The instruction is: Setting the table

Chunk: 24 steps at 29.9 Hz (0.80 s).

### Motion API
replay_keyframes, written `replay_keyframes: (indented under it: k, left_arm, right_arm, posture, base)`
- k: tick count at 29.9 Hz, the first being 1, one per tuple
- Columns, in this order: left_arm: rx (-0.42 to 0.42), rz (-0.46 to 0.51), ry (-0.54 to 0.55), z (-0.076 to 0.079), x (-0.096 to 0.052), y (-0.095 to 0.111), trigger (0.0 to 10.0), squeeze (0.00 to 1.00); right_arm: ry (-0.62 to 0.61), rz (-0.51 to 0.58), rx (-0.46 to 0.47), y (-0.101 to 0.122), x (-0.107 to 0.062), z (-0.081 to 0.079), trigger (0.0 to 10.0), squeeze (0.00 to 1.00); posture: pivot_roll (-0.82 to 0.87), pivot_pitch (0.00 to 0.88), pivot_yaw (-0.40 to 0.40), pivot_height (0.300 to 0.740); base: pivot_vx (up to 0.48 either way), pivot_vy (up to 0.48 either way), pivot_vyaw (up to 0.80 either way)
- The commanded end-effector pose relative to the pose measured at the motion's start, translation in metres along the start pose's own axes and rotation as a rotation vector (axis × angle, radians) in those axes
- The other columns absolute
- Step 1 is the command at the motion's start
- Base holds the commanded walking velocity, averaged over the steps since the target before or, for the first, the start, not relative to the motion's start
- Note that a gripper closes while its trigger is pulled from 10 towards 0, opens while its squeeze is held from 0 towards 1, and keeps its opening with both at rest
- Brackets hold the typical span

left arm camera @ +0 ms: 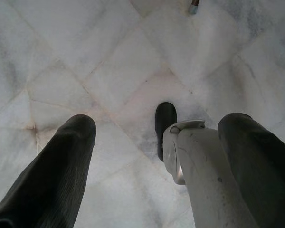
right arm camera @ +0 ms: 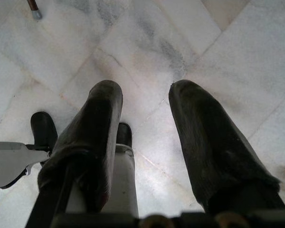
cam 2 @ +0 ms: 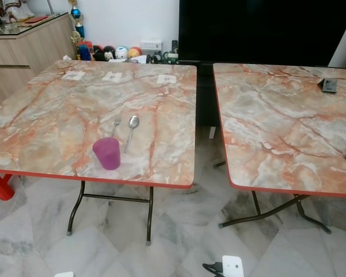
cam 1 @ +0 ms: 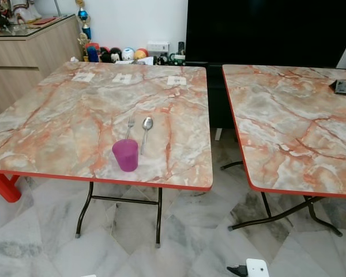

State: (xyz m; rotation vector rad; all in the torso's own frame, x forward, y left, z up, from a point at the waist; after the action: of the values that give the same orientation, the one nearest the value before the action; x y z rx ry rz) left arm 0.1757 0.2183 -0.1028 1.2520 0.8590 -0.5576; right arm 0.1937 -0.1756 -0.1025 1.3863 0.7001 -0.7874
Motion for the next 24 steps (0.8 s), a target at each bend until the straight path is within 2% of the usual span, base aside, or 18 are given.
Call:
replay_keyframes:
  k: [1, 14, 15, 16, 21, 24]
  left_arm:
    - [-0.004, -0.019, 0.007, -0.002, -0.001, -0.006, 10.0, 0.00]
    - [-0.003, -0.019, 0.007, -0.002, -0.001, -0.006, 10.0, 0.00]
    - [0.009, -0.034, 0.021, -0.017, -0.008, -0.020, 10.0, 0.00]
    - [0.015, -0.041, 0.028, -0.024, -0.011, -0.026, 10.0, 0.00]
    - [0.015, -0.042, 0.027, -0.022, -0.010, -0.026, 10.0, 0.00]
    - [0.015, -0.040, 0.021, -0.016, -0.008, -0.024, 10.0, 0.00]
  right_arm:
    - [-0.001, -0.007, -0.003, -0.003, -0.001, 0.000, 10.0, 0.00]
    - [-0.004, -0.003, 0.012, -0.004, -0.001, 0.001, 10.0, 0.00]
    - [0.025, 0.009, 0.051, -0.003, -0.001, -0.007, 10.0, 0.00]
    - [0.038, 0.012, 0.062, -0.003, -0.001, -0.010, 10.0, 0.00]
    - [0.037, 0.007, 0.063, -0.004, -0.001, -0.010, 10.0, 0.00]
    - [0.038, 0.003, 0.064, -0.005, -0.001, -0.011, 10.0, 0.00]
  posture:
    - [0.00, 0.000, 0.000, 0.740]
    - [0.00, 0.000, 0.000, 0.740]
    - [0.02, 0.082, -0.014, 0.740]
    - [0.02, 0.086, -0.014, 0.740]
    - [0.02, 0.087, -0.015, 0.740]
    - [0.02, 0.087, -0.015, 0.740]
  base:
    - [0.000, 0.000, 0.00]
    - [0.000, 0.000, 0.00]
    - [0.000, 0.000, 0.00]
    - [0.000, 0.000, 0.00]
    - [0.000, 0.000, 0.00]
    - [0.000, 0.000, 0.00]
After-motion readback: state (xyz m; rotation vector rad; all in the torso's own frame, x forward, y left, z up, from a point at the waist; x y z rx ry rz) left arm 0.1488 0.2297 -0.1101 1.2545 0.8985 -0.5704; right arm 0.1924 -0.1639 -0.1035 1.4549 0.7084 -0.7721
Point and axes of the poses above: a point about 5 cm out from each wrist's last joint towards the gripper, its own x axis pointing out of the wrist towards the gripper, its own y axis along the axis of the wrist's last joint, z = x × y, the point moved 2 cm from there along x, pointing out of the wrist towards the gripper, and after that the axes turned 6 degrees about -x, right-handed, at the moved point
